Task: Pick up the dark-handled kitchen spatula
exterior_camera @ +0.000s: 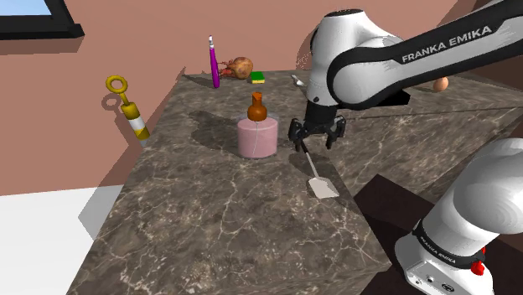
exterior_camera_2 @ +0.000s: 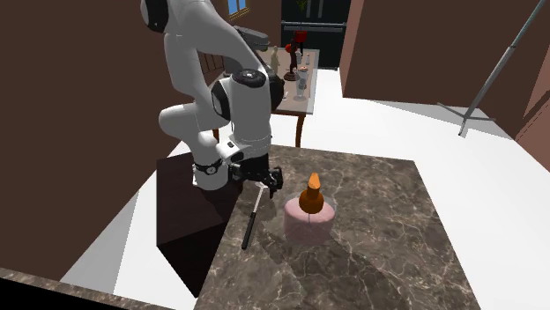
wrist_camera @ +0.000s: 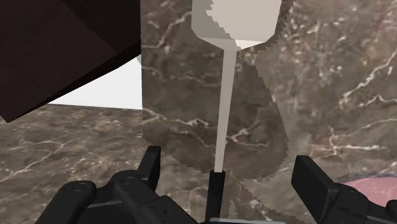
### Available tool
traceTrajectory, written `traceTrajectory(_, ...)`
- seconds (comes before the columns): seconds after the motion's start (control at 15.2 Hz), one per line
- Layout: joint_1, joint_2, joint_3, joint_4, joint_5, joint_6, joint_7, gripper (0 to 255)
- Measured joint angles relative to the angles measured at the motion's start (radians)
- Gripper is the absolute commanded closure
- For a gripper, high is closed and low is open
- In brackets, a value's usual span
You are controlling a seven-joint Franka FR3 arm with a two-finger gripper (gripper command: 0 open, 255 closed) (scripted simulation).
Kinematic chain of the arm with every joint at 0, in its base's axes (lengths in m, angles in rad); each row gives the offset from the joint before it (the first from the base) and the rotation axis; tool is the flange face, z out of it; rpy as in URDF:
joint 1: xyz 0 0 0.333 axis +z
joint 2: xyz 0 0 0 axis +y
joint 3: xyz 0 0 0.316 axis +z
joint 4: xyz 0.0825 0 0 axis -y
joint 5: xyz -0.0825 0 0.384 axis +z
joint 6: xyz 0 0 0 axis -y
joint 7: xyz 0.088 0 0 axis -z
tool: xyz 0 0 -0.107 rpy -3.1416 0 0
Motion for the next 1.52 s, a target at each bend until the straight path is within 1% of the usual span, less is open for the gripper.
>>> traceTrajectory(0.4,-0.005,0.05,0.02,-0.051,0.003,0.101,0.012,0)
traceTrajectory(0.46,-0.004,0.052,0.022,-0.054,0.004,0.108,0.013,255)
traceTrajectory(1.12,-0.004,0.057,0.024,-0.056,0.004,0.115,0.015,255)
traceTrajectory(1.52,-0.004,0.018,0.007,-0.014,0.0,0.035,0.007,255)
